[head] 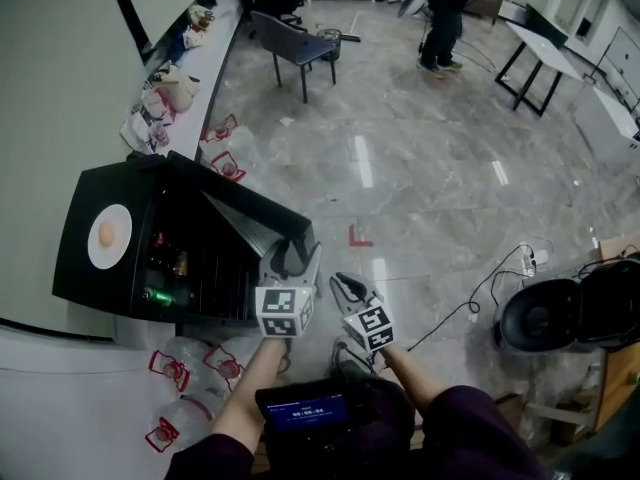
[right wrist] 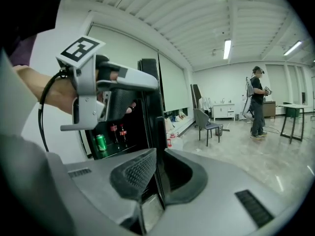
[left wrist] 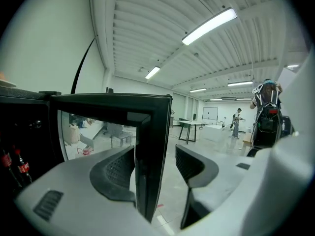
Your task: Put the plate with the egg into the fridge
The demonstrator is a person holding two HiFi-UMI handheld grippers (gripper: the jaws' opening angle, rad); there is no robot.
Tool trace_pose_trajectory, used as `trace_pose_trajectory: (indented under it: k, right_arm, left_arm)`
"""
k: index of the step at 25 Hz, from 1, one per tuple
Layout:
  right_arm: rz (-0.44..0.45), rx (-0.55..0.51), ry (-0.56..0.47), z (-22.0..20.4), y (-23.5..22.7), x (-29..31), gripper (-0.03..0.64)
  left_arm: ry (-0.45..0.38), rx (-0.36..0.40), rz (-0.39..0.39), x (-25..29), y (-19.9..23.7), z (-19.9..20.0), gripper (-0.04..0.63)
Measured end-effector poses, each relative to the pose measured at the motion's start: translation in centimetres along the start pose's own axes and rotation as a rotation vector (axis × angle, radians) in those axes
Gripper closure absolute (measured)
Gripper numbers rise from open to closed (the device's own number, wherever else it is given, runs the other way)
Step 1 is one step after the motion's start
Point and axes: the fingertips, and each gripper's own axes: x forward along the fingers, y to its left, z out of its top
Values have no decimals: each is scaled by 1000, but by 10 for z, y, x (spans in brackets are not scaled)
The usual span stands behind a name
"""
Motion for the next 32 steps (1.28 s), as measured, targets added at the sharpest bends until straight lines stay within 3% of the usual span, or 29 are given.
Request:
trace_pose_trajectory:
  k: [6, 14, 23, 27, 32]
  right_arm:
    - [-18, 6, -67, 31, -31, -10, 574]
    - [47, -68, -98, 63, -43, 1, 489]
    - [287, -342, -213, 139, 38, 43, 480]
    - [409, -504, -254, 178, 105, 68, 477]
    - [544, -752, -361, 220, 182, 106, 476]
  left_arm:
    - [47, -35, -14, 56, -2, 14, 371]
    - [91, 24, -16, 73, 18, 22, 371]
    - [179, 114, 6, -43, 77, 55, 371]
    - [220, 221, 68, -110, 132, 92, 371]
    - [268, 281, 123, -176, 211, 131, 371]
